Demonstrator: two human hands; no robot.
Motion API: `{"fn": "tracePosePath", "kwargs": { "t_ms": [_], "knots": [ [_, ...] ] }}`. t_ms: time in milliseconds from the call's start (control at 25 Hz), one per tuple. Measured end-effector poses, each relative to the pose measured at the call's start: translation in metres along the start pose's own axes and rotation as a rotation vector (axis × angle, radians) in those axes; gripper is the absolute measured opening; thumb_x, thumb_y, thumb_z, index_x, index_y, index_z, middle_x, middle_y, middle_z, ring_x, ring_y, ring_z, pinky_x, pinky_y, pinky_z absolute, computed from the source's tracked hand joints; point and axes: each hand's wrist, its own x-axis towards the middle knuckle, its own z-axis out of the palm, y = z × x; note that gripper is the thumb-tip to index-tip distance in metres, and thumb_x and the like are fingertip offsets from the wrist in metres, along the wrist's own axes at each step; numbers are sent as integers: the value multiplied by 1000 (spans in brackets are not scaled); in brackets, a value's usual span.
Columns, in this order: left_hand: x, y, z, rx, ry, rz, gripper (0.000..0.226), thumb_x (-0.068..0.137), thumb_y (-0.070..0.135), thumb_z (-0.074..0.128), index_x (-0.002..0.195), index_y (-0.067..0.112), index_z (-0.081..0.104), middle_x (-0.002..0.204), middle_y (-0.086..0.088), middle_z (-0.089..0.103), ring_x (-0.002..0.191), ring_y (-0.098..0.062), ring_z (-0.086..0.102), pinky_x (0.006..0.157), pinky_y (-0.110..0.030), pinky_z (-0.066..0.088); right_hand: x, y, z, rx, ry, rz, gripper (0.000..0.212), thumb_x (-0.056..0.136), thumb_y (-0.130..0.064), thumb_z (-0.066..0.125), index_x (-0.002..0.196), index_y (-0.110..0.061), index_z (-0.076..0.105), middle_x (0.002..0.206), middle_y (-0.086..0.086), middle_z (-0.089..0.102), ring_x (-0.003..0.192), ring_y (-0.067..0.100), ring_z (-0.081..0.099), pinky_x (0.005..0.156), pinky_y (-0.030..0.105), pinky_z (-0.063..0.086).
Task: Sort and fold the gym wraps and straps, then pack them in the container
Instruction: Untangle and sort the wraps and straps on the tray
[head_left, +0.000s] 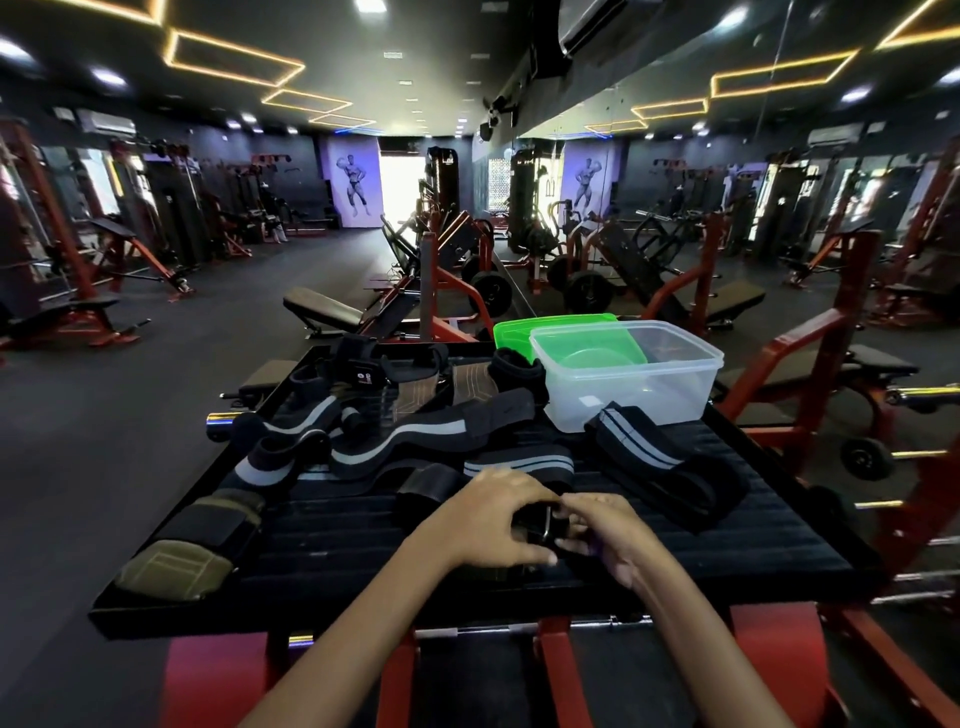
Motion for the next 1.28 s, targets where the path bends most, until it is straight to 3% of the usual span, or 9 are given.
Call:
{"fn": "tracePosePath", "kwargs": {
  "t_ms": [160, 320, 440, 520, 640, 760, 880, 1040, 1280],
  "knots": [
    [0, 3, 1, 323, 51, -40, 48, 82, 47, 60, 121, 20, 55, 123, 2, 56, 122, -15, 42, 115, -40, 11, -6, -7, -16, -154, 81, -78, 20, 85, 1, 59, 65, 0, 61, 59, 8, 51, 53, 13, 46, 39, 19, 48],
    [-7, -5, 0, 259, 97, -136, 40, 85, 49, 56, 117, 25, 58, 124, 10, 55, 122, -11, 41, 114, -41, 8, -8, -28, -83, -531, 330, -158, 22, 78, 0, 68, 57, -2, 63, 52, 6, 57, 48, 16, 52, 50, 28, 48],
    [-9, -5, 2, 230, 90, -161, 39, 85, 50, 56, 118, 29, 58, 125, 12, 54, 122, -9, 41, 111, -39, 10, -13, -32, -84, -1085, 355, -73, 5, 77, -9, 67, 73, -6, 67, 75, 9, 64, 71, 24, 61, 61, 28, 47],
    [-10, -5, 3, 192, 107, -184, 39, 84, 49, 58, 117, 29, 58, 125, 13, 54, 122, -8, 41, 110, -37, 12, -15, -25, -57, -1392, 396, -209, 19, 78, -11, 61, 96, -6, 62, 100, 11, 60, 98, 28, 58, 74, 29, 46],
    [-14, -5, 3, 140, 142, -187, 41, 83, 50, 58, 118, 29, 57, 124, 13, 55, 122, -8, 42, 112, -38, 13, -12, -19, -12, -1209, 76, -539, 32, 80, -17, 64, 111, -12, 57, 110, 0, 53, 105, 16, 50, 87, 24, 39],
    [-23, -9, 2, -26, 180, -160, 52, 80, 43, 63, 126, 24, 48, 128, 9, 50, 122, -8, 41, 114, -36, 20, 5, -11, 18, -1084, -241, -436, 27, 86, -16, 55, 113, -13, 52, 110, 2, 54, 98, 14, 49, 81, 24, 36],
    [-47, -25, -11, -288, 197, -242, 79, 74, 43, 74, 138, 27, 32, 137, 12, 37, 127, -3, 36, 109, -24, 31, 16, -1, 15, -919, -175, -336, 24, 90, -22, 54, 113, -13, 53, 104, 5, 60, 92, 16, 54, 77, 26, 39],
    [-71, -39, -16, -330, -9, -349, 109, 66, 38, 82, 147, 26, 12, 143, 16, 29, 131, 0, 32, 109, -19, 29, 24, 7, 6, -742, -187, -288, 21, 84, -15, 62, 97, -29, 57, 85, -2, 56, 75, 9, 53, 71, 21, 41],
    [-66, -44, -10, -405, -18, -373, 124, 62, 31, 86, 149, 32, -2, 148, 22, 11, 135, 6, 16, 106, -10, 20, 28, 11, 4, -731, -182, -327, 23, 81, -10, 64, 87, -32, 63, 87, -1, 59, 87, 16, 56, 86, 33, 45]
  ]
}}
